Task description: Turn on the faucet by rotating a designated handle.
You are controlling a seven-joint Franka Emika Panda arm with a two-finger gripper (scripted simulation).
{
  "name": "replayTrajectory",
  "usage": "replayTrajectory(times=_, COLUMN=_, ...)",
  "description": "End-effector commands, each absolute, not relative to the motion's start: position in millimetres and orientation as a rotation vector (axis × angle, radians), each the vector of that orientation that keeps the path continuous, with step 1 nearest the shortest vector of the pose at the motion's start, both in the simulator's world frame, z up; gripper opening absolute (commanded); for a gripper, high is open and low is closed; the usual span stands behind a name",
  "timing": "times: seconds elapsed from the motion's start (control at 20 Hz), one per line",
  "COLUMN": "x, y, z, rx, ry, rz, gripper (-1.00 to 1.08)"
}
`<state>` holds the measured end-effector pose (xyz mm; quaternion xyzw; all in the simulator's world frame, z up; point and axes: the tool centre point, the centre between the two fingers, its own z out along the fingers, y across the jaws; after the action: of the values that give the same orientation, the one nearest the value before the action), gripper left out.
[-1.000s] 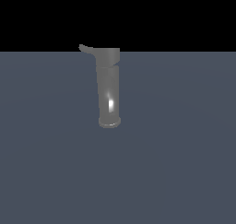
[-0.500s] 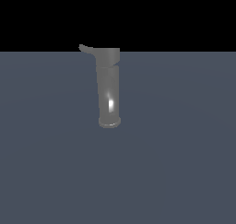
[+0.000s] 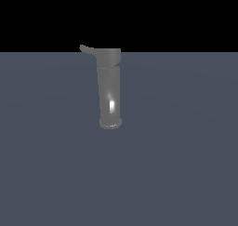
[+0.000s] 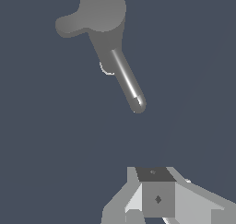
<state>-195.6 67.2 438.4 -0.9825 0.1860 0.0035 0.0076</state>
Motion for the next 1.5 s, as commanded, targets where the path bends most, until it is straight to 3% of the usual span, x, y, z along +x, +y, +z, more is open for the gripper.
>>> replayTrajectory(times=0.0, x=-185.6, y=76.5, z=431.4, rx=-3.054, ry=0.665, rz=0.011, gripper=-1.0)
replayTrajectory(times=1.45, x=-42.6, y=132.4, z=353.4, rx=-2.716, ry=1.551, rz=0.008, gripper=-1.0)
